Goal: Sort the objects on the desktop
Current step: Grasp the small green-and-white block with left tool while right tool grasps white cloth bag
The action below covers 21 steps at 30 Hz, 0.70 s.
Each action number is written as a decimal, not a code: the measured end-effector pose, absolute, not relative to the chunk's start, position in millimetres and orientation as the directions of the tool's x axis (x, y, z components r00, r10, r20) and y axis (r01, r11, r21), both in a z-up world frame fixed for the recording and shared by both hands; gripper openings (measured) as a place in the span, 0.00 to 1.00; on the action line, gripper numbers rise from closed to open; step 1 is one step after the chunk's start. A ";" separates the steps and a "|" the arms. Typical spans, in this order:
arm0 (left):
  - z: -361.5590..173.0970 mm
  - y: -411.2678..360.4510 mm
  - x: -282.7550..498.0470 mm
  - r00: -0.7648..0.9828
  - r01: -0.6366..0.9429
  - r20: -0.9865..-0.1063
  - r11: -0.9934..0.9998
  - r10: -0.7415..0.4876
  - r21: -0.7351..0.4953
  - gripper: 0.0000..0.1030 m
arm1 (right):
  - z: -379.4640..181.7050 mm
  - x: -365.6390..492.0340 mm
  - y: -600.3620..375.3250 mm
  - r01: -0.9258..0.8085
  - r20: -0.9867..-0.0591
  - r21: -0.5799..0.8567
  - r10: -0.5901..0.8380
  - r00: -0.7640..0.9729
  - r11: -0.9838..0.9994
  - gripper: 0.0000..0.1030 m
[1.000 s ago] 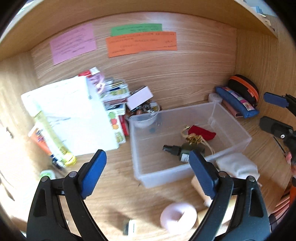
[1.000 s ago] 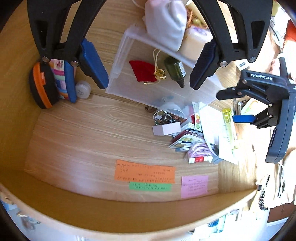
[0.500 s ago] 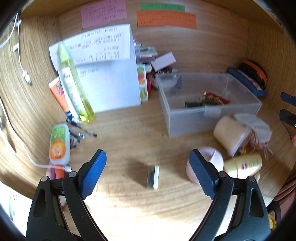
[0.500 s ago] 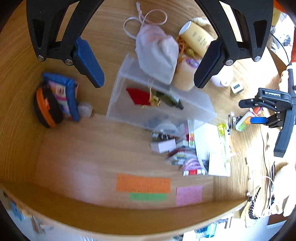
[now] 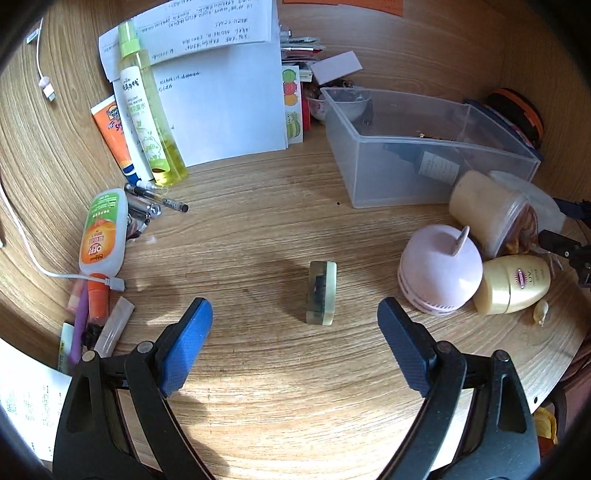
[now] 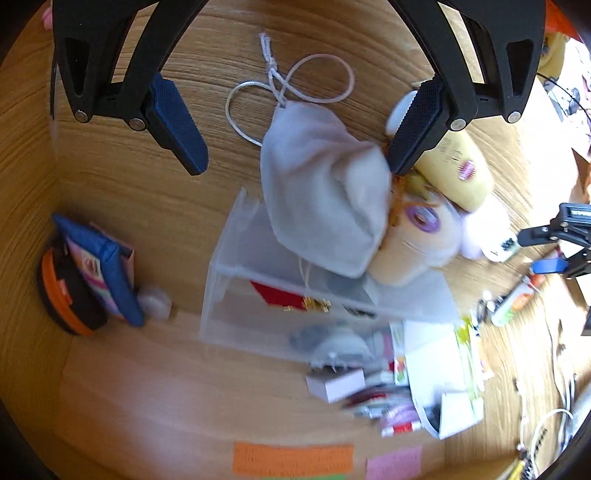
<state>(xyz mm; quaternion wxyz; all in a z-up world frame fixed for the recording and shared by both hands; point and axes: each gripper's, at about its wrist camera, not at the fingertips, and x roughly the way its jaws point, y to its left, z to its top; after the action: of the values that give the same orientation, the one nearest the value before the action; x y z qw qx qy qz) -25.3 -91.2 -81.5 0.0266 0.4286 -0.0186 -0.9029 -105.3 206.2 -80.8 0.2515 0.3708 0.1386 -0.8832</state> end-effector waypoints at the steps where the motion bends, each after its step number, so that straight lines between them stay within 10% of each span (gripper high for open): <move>1: -82.4 -92.0 -26.0 -0.631 0.033 -0.773 -0.998 -0.065 0.056 0.89 | -82.4 -108.4 207.6 0.550 -0.729 -0.047 -0.348 -0.590 -0.834 0.94; 9: -90.4 -89.1 -34.4 -0.615 0.020 -0.785 -0.997 -0.073 0.076 0.71 | -90.3 -127.5 203.2 0.571 -0.769 0.017 -0.376 -0.517 -0.821 0.91; 21: -101.4 -89.2 -46.9 -0.608 -0.007 -0.794 -1.000 -0.018 0.028 0.36 | -101.7 -135.1 185.8 0.626 -0.793 0.031 -0.400 -0.459 -0.779 0.55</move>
<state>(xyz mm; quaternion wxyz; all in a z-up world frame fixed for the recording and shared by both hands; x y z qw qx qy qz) -46.9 -89.2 -101.4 0.0028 0.4427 -0.0141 -0.8965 -135.1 185.8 -101.7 0.3039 0.4220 0.1337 -0.8436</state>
